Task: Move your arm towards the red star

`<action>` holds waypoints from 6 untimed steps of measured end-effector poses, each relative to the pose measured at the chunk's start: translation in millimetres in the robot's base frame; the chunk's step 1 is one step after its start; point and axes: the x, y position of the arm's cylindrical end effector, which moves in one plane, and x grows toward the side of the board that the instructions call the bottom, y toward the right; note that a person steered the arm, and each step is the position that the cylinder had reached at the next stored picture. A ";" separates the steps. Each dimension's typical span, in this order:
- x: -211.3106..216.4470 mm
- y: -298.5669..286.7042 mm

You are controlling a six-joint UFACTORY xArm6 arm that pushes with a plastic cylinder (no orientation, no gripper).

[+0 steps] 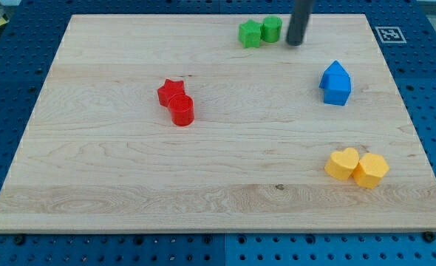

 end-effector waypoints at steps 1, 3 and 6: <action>6.7 -44.3; 40.9 -89.7; 111.1 -289.0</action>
